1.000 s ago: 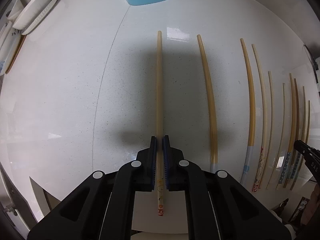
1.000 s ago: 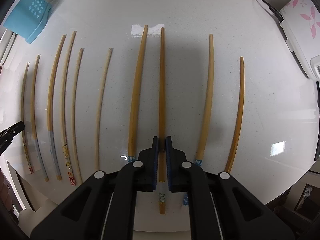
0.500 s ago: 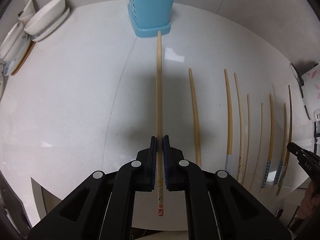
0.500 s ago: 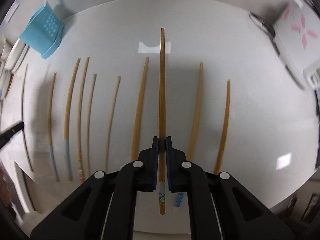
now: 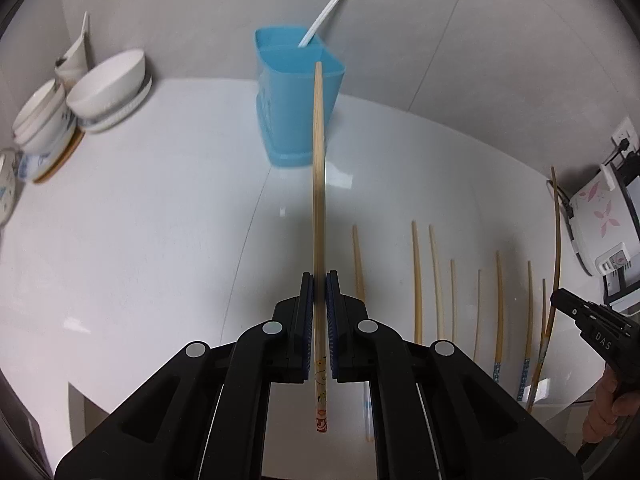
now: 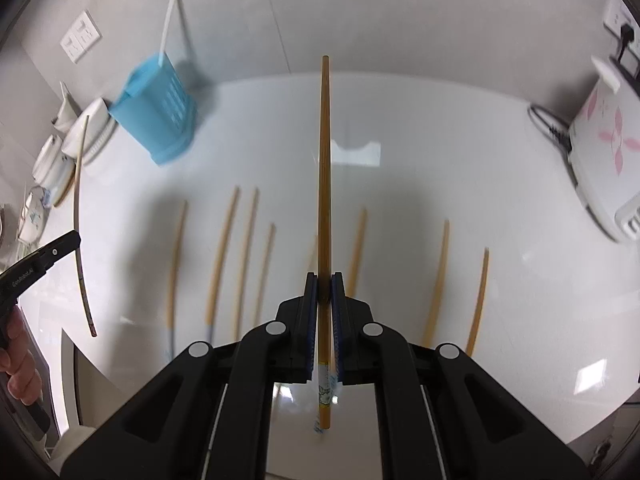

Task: Organize utensils
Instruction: 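Lift both held chopsticks upright and carry them toward the blue holder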

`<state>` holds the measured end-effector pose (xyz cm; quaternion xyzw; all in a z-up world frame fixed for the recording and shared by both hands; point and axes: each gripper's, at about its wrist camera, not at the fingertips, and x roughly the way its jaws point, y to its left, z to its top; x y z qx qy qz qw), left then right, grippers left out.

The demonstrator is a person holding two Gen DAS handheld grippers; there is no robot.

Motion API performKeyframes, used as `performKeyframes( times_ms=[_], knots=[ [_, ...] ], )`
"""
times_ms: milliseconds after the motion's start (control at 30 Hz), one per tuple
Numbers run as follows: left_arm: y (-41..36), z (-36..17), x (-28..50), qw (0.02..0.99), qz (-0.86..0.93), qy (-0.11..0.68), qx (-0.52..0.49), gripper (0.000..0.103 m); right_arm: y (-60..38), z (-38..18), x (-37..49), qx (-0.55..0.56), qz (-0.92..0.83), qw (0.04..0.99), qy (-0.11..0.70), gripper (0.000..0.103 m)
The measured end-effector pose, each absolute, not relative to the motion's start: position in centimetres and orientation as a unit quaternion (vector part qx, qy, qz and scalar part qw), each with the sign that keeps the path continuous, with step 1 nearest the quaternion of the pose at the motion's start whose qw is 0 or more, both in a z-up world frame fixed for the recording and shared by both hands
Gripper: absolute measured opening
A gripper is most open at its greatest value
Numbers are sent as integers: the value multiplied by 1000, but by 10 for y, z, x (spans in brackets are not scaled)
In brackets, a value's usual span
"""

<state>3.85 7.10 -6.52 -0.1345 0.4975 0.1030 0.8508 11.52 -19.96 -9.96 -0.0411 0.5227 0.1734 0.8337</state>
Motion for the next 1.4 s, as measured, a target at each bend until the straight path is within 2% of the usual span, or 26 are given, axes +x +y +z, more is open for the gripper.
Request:
performKeyframes(
  times_ms=[367,1400],
  knots=[
    [94,-31,69,883,72,449,-119,6,-144,-66,118,-20,189,858,476,6],
    [185,17,138,949,-27,292,-119,6,-15,-16,158,40,171,911,373,6]
  ],
)
